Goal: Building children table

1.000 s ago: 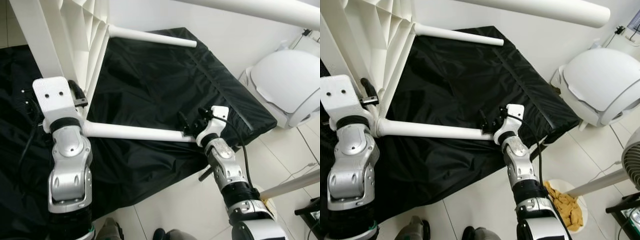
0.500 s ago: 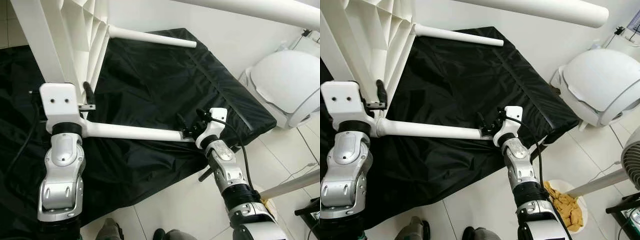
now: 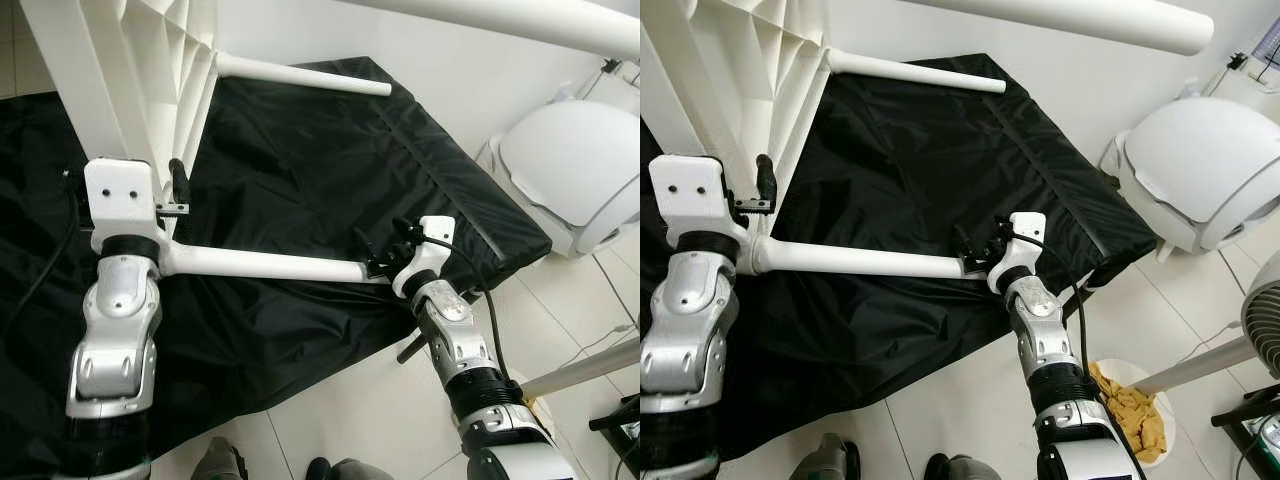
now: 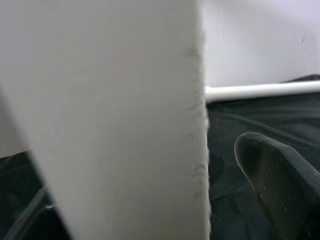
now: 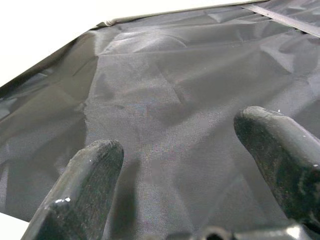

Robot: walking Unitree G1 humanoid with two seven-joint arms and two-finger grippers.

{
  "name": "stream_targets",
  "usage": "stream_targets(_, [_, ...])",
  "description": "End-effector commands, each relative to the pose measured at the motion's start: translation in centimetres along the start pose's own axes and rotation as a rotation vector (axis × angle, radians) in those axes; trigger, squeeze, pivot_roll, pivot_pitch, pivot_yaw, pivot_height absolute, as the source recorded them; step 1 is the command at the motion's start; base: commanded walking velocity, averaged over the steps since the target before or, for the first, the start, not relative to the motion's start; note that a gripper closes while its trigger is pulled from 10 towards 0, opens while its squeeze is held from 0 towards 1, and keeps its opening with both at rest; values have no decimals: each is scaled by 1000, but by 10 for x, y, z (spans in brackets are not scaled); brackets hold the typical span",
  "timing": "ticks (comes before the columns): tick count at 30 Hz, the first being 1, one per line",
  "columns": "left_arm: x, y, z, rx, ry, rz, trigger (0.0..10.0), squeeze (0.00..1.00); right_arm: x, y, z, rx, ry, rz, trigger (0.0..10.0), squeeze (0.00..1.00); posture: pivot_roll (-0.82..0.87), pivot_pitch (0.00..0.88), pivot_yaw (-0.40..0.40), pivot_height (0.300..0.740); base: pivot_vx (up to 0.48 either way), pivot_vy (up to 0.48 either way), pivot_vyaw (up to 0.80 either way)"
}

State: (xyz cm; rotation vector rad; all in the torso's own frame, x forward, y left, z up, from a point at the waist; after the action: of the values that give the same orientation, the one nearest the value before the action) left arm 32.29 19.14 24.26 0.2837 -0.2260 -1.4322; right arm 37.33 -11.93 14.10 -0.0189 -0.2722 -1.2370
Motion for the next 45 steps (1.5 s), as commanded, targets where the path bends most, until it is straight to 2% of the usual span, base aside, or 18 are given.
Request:
stream_targets(1, [2, 3, -3, -12, 15, 2, 10000, 0, 3, -3, -5, -20, -13, -3, 10000, 0, 14, 110, -98, 740, 0, 0, 0])
stream_targets(8, [3, 11, -6, -27, 2, 12, 10000, 0, 2, -4, -5, -19, -10, -8, 10000, 0, 4, 112, -88, 740, 0, 0, 0])
stream_targets(14, [-6, 18, -14, -83, -22, 75, 10000, 0, 3, -7, -7, -25, -8, -19, 10000, 0, -3, 112, -81, 740, 0, 0, 0])
stream_targets(15, [-7, 19, -15, -91, -14, 86, 7255, 0, 3, -8, -8, -26, -7, -22, 10000, 0, -4, 110, -80, 740, 0, 0, 0])
stream_targets(16, [-8, 19, -16, -96, -24, 91, 0, 0, 3, -8, -8, -27, -5, -24, 10000, 0, -3, 110, -80, 740, 0, 0, 0])
stream_targets(29, [-4, 21, -18, -115, -17, 86, 0, 0, 2, -9, -9, -29, -2, -24, 10000, 0, -3, 99, -80, 740, 0, 0, 0])
stream_targets(30, [-7, 19, -19, -129, -6, 99, 2667, 0, 2, -9, -9, -30, -3, -24, 10000, 0, -6, 95, -75, 740, 0, 0, 0])
stream_targets(32, [-9, 18, -20, -138, 1, 111, 2667, 0, 2, -9, -9, -30, -4, -24, 10000, 0, -7, 94, -75, 740, 0, 0, 0])
stream_targets(33, [-13, 16, -20, -149, -4, 136, 10000, 0, 3, -9, -9, -30, -5, -25, 10000, 0, -8, 96, -74, 740, 0, 0, 0])
stream_targets(35, [-15, 15, -20, -156, -9, 152, 10000, 0, 3, -9, -9, -30, -6, -26, 10000, 0, -8, 96, -74, 740, 0, 0, 0])
stream_targets(37, [-24, 7, -16, -151, -18, 219, 10000, 0, 4, -9, -9, -31, -7, -29, 10000, 0, -1, 102, -78, 740, 0, 0, 0])
stream_targets(40, [-26, 4, -15, -151, -17, 242, 10000, 0, 5, -9, -9, -32, -7, -30, 10000, 0, -1, 102, -78, 740, 0, 0, 0])
stream_targets(42, [-34, -3, -13, -149, 4, 298, 10000, 0, 5, -9, -9, -34, -8, -29, 10000, 0, 10, 107, -86, 740, 0, 0, 0])
stream_targets(44, [-34, -3, -13, -149, 4, 298, 10000, 0, 5, -9, -9, -34, -8, -29, 10000, 0, 10, 107, -86, 740, 0, 0, 0])
stream_targets(45, [-40, -8, -10, -143, 22, 343, 10000, 0, 5, -7, -9, -35, -8, -24, 10000, 0, 18, 110, -93, 740, 0, 0, 0])
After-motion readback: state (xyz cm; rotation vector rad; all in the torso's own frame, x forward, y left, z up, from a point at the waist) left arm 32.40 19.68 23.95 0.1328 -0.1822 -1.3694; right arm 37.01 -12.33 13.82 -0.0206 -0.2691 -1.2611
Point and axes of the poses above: a point about 5 cm out from each wrist's last joint towards the gripper, its own y axis pointing out of the wrist towards the gripper, its own z axis along the axis of the wrist's last joint, x = y × z, the point moved 3 cm from there along y, pointing out of the wrist towards the gripper, and after that the axes turned 12 degrees about -y, right-handed, at the moved point
